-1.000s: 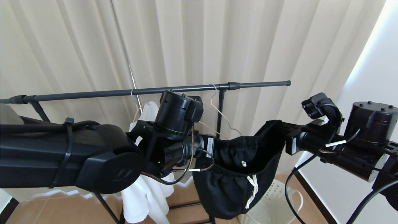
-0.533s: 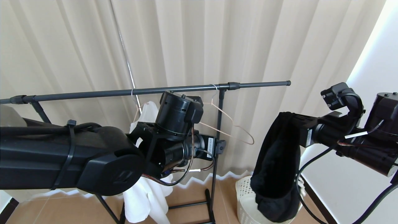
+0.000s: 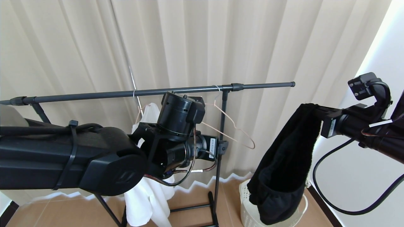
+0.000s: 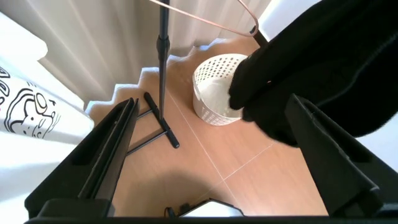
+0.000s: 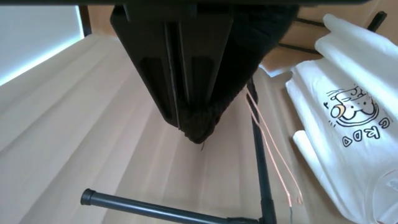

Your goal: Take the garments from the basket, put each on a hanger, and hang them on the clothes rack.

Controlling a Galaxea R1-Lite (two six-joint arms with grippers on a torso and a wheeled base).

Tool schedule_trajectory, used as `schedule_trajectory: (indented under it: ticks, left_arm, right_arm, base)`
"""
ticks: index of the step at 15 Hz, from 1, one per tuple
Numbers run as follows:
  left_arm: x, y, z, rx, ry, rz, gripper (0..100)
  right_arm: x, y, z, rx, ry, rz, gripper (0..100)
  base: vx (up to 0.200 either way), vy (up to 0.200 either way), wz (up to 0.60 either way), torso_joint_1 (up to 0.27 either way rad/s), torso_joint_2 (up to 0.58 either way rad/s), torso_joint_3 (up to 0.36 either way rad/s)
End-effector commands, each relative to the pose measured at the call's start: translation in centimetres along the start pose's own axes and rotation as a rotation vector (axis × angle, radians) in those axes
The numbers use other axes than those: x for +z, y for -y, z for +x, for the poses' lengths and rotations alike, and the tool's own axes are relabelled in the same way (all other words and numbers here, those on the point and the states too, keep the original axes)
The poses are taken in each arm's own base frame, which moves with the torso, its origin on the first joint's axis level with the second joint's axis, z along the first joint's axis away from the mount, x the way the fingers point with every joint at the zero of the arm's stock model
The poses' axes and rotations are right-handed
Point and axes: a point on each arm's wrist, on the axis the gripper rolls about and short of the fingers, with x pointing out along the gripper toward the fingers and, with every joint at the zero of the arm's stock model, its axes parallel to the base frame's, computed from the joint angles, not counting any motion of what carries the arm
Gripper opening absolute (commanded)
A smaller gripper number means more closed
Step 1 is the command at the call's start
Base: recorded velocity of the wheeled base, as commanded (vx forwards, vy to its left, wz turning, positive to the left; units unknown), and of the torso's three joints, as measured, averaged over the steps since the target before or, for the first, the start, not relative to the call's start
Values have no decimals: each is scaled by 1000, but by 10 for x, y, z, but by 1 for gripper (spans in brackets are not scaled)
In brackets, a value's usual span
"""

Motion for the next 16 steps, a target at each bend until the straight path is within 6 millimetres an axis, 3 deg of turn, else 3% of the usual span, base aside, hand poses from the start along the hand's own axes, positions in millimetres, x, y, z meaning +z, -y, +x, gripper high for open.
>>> schedule_trajectory:
  ticks: [1,4,12,16]
  left_arm:
    - [3,-2,1,5,7,-6,100]
    - [13,-4,15,-4,4,-7,100]
    - [38,9,88,66,-61,2,100]
    - [46,7,103,80,-54,1,100]
  right_arm:
    - [-3,1,4,-3,-12,2,0]
    - [-1,9,1,-32,-1,3,0]
    - [-5,30,-22,2,9,-98,0]
    - [-4,39,-20,-26,10,-96,0]
  base:
    - [0,0,0,0,0,0]
    - [0,0,0,0,0,0]
    - [0,0,0,0,0,0]
    - [0,0,0,0,0,0]
